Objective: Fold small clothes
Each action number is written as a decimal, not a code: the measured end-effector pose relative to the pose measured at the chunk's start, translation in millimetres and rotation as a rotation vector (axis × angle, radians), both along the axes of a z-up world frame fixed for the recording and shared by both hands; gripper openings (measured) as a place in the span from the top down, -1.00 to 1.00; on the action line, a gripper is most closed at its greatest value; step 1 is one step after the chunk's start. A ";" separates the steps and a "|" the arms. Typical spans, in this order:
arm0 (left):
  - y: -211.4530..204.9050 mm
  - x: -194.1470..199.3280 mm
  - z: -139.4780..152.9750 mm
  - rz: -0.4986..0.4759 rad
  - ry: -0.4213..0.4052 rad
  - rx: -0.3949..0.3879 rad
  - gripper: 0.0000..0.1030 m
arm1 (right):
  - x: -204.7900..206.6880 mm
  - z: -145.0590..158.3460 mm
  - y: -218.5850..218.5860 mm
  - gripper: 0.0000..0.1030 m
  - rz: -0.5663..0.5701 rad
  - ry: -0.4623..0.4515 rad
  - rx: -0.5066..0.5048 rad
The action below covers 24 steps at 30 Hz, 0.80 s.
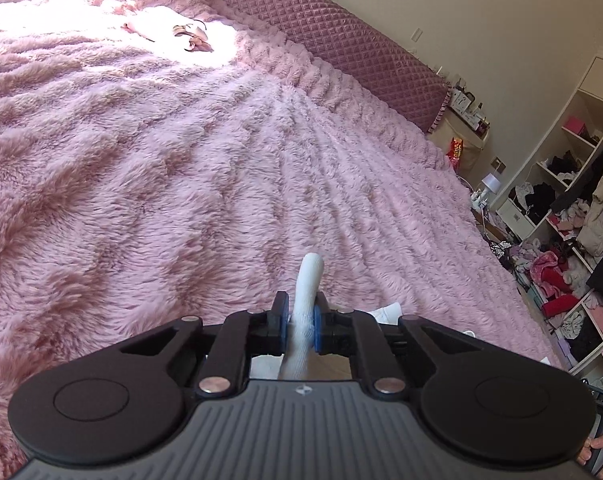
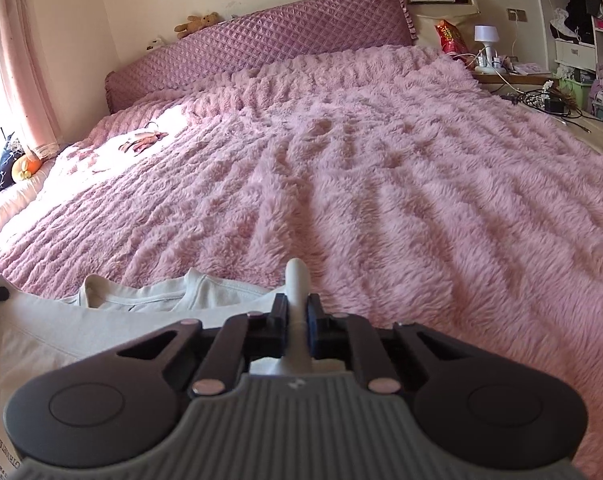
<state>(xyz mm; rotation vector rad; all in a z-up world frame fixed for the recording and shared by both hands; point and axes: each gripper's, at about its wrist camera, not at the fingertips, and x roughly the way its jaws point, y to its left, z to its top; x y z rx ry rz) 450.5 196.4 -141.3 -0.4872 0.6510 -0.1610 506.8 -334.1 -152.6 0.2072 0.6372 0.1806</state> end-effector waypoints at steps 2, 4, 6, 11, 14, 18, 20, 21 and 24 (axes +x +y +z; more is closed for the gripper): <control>-2.8 10.5 -12.2 0.002 0.067 0.044 0.75 | 5.1 -4.7 -5.2 0.92 -0.024 0.033 -0.004; -4.8 18.2 -29.1 0.023 0.139 0.077 0.71 | 10.0 -14.9 -5.9 0.92 -0.047 0.066 -0.005; -5.0 21.8 -43.1 0.039 0.165 0.095 0.59 | 14.6 -28.4 0.5 0.91 -0.051 0.096 -0.056; -3.3 16.0 -29.3 0.050 0.134 0.119 0.40 | 11.2 -36.3 6.8 0.62 -0.077 0.072 -0.099; -4.2 -3.2 -3.2 0.049 0.062 0.153 0.01 | -10.1 -15.2 0.2 0.40 -0.091 -0.006 -0.058; -11.4 -45.9 19.1 -0.049 -0.008 0.126 -0.07 | -58.8 13.4 -2.0 0.41 0.021 -0.044 0.042; -20.0 -78.0 20.7 -0.098 -0.012 0.125 -0.12 | -90.9 20.6 3.3 0.40 0.087 -0.042 0.059; -24.2 -91.8 19.7 -0.116 -0.012 0.130 -0.12 | -105.9 22.2 6.8 0.38 0.119 -0.040 0.063; -29.8 -126.8 11.4 -0.118 0.001 0.129 -0.13 | -147.9 19.1 16.7 0.33 0.178 -0.023 0.060</control>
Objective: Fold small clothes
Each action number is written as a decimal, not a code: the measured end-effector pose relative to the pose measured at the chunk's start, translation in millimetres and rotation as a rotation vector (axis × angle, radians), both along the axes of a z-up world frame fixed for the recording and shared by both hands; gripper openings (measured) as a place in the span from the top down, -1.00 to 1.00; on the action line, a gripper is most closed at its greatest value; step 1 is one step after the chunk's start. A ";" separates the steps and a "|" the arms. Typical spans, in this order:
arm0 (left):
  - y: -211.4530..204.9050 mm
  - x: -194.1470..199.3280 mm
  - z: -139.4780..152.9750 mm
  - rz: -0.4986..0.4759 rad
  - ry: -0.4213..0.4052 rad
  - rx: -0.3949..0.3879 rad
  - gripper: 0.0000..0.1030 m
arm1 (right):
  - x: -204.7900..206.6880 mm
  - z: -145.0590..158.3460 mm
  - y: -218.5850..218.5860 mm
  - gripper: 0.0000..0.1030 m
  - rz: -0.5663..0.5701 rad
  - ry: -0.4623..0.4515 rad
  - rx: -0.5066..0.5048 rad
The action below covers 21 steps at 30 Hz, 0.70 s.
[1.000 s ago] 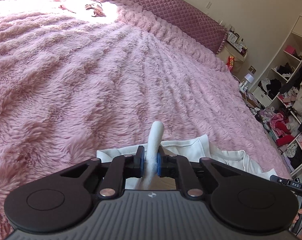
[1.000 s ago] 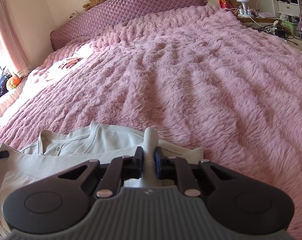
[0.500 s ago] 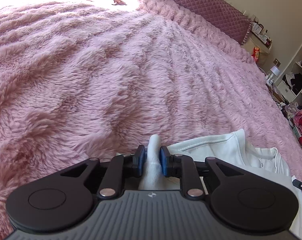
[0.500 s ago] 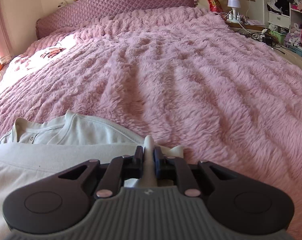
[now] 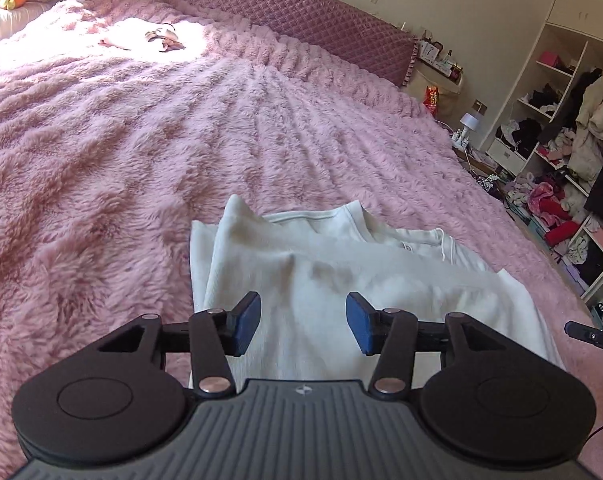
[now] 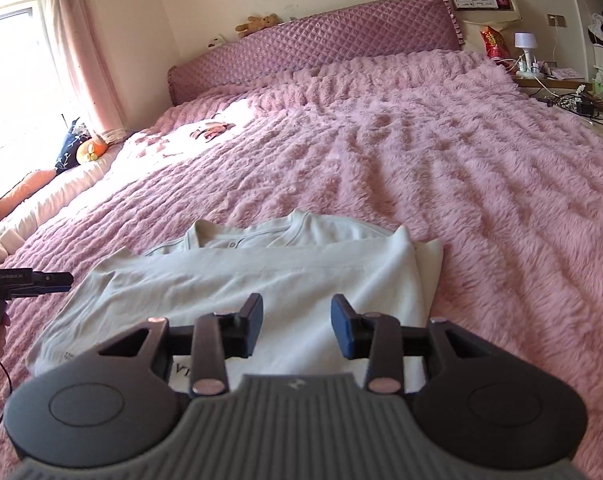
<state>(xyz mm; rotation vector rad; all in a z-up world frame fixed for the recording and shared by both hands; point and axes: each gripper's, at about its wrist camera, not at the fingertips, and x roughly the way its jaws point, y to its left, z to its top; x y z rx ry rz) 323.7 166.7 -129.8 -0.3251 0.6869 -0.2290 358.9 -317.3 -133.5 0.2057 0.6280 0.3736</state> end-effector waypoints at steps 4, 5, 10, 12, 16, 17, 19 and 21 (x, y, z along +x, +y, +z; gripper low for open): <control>6.2 -27.7 -16.4 0.054 0.035 -0.010 -0.13 | -32.4 -18.3 5.4 0.33 0.017 0.051 -0.046; 10.6 -30.9 -21.3 0.073 0.048 -0.019 -0.13 | -34.9 -25.7 4.1 0.33 -0.003 0.087 -0.057; 23.0 -26.8 -40.1 0.072 0.086 -0.017 -0.01 | -40.0 -49.1 -11.6 0.35 -0.095 0.184 -0.084; 20.2 -23.7 -46.9 0.070 0.095 0.048 0.00 | -40.4 -52.8 -16.6 0.36 -0.112 0.199 -0.059; 25.5 -26.1 -56.0 0.093 0.107 0.013 -0.15 | -41.8 -54.4 -12.4 0.36 -0.128 0.199 -0.083; 25.6 -27.6 -55.7 0.098 0.107 0.009 -0.15 | -42.6 -53.7 -9.9 0.35 -0.124 0.194 -0.103; 24.4 -28.7 -52.6 0.108 0.114 0.012 -0.15 | -41.3 -52.1 -7.5 0.34 -0.124 0.194 -0.121; 21.8 -30.5 -46.6 0.119 0.119 0.025 -0.14 | -37.9 -48.8 -6.1 0.34 -0.135 0.207 -0.121</control>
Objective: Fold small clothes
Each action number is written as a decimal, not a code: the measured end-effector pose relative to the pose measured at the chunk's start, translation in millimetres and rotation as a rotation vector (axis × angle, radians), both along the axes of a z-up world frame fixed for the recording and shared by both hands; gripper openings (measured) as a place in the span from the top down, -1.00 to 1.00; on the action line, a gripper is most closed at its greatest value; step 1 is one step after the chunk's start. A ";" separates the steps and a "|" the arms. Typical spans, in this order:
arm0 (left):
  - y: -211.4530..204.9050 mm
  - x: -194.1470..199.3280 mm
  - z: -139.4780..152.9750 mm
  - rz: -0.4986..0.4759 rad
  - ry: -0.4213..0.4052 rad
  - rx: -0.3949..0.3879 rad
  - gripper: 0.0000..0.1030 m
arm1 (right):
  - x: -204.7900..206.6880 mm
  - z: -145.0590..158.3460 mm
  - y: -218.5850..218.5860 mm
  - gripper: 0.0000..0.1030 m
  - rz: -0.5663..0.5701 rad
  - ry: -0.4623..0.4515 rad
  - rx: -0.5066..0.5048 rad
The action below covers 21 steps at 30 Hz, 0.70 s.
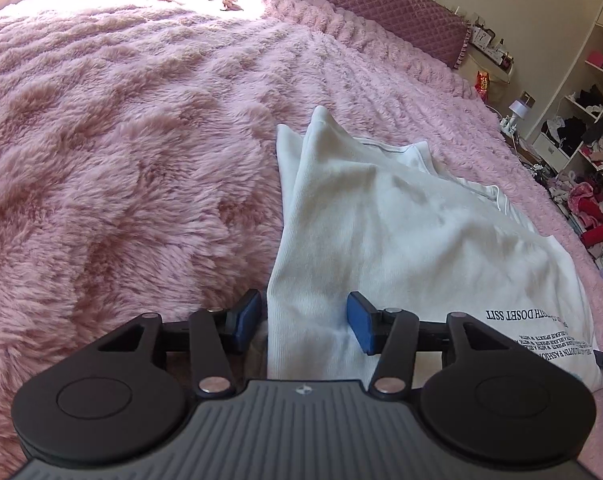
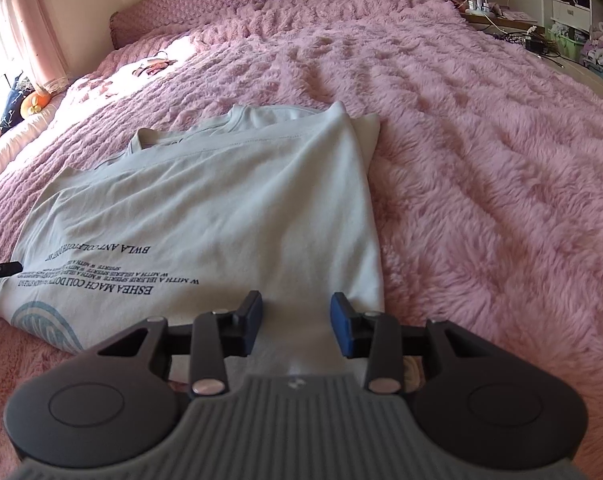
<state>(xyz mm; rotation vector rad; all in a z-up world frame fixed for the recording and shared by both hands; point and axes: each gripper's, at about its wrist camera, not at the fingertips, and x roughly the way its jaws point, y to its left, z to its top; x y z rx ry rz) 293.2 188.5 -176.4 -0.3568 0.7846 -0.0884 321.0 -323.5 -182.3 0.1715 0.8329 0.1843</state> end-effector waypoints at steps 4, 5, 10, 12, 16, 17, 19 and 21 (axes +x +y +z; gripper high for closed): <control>-8.4 -9.6 17.6 0.006 0.007 0.031 -0.13 | -1.7 19.9 6.8 0.23 -0.027 -0.027 -0.008; -10.5 -13.0 21.9 0.010 0.002 0.043 -0.13 | -1.9 25.4 9.5 0.19 -0.024 -0.042 -0.007; -17.6 -27.4 42.3 0.014 -0.017 0.059 -0.13 | 10.5 54.0 42.1 0.10 0.027 -0.120 -0.016; -19.8 -32.7 47.6 0.018 -0.014 0.055 -0.17 | 22.4 58.8 57.7 0.10 0.046 -0.132 -0.020; -23.8 -51.2 46.6 0.050 -0.020 0.001 -0.20 | 50.4 57.4 91.6 0.10 0.043 -0.160 -0.091; -23.8 -54.8 43.5 0.055 -0.023 -0.027 -0.20 | 59.3 55.1 101.2 0.10 0.034 -0.174 -0.127; -24.0 -55.3 35.7 0.065 -0.009 -0.065 -0.20 | 75.8 51.9 116.4 0.10 0.024 -0.199 -0.181; -24.1 -52.7 26.8 0.071 0.000 -0.083 -0.20 | 95.1 49.1 131.6 0.10 0.031 -0.219 -0.231</control>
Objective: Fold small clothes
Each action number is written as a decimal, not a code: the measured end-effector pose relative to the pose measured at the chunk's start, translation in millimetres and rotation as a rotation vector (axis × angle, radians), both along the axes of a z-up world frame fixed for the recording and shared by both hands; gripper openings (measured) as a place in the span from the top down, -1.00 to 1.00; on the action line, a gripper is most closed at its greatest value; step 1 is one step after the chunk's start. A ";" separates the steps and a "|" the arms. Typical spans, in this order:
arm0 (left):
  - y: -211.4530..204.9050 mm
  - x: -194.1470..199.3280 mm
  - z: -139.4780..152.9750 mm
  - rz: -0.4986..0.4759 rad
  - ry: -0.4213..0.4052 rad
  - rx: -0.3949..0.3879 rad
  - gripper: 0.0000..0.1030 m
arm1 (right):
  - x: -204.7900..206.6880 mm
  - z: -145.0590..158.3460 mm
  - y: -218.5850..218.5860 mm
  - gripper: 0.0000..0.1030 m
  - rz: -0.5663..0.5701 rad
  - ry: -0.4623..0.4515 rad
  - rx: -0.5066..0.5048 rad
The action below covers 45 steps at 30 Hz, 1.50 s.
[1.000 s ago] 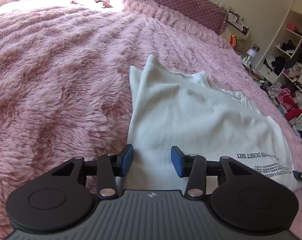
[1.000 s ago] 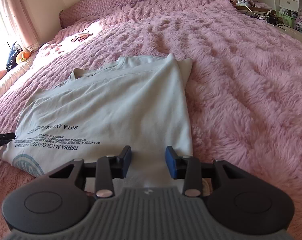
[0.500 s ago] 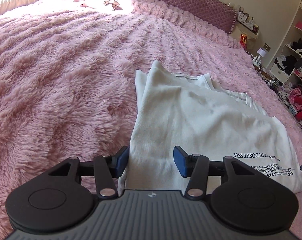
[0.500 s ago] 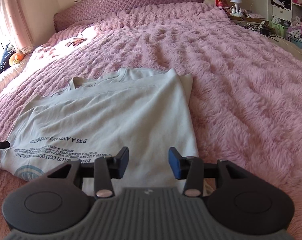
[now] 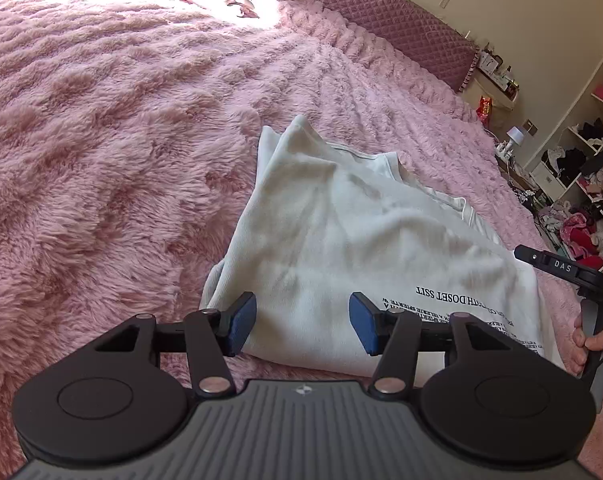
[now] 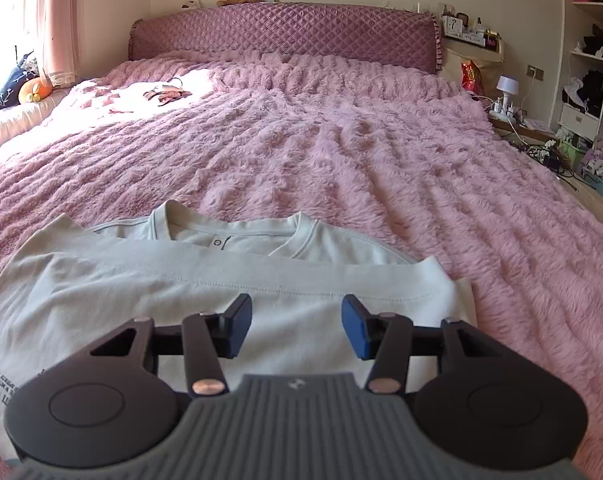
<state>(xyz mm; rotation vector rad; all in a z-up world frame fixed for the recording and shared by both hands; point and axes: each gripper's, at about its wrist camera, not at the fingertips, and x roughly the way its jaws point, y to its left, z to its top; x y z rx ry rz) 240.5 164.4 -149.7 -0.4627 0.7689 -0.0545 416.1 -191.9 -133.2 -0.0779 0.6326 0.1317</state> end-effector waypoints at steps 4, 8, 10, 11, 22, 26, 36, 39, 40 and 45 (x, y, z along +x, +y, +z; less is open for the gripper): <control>0.4 5.6 -13.8 0.006 0.019 -0.012 -0.20 | 46.8 -3.8 28.2 0.10 -0.012 0.029 -0.039; 2.1 5.4 -19.8 -0.005 0.014 -0.020 -0.21 | 89.1 -8.2 60.6 0.10 -0.010 0.037 -0.093; 2.3 4.8 -20.6 -0.014 0.008 -0.018 -0.21 | 111.1 -14.1 77.7 0.10 -0.029 0.039 -0.149; 2.7 4.0 -21.4 -0.017 0.007 -0.019 -0.22 | 121.0 -17.6 83.6 0.10 -0.039 0.043 -0.158; 7.2 4.1 -23.9 -0.033 0.002 -0.066 -0.30 | 141.4 -55.9 97.5 0.09 -0.052 0.106 -0.261; 7.1 4.3 -23.5 -0.034 0.004 -0.064 -0.30 | 102.7 -52.0 94.0 0.07 -0.010 0.061 -0.286; 4.8 0.2 -17.8 -0.036 0.030 -0.048 -0.30 | -16.9 -43.1 89.4 0.07 0.147 0.089 -0.319; 4.2 -2.7 -15.8 -0.034 0.038 -0.047 -0.30 | -55.0 -43.4 89.8 0.07 0.184 0.090 -0.334; 3.9 -3.7 -15.3 -0.036 0.040 -0.044 -0.30 | -65.5 -42.9 89.6 0.07 0.190 0.095 -0.326; 2.6 -7.3 -12.5 -0.045 0.047 -0.031 -0.30 | -110.8 -37.1 86.1 0.07 0.208 0.095 -0.319</control>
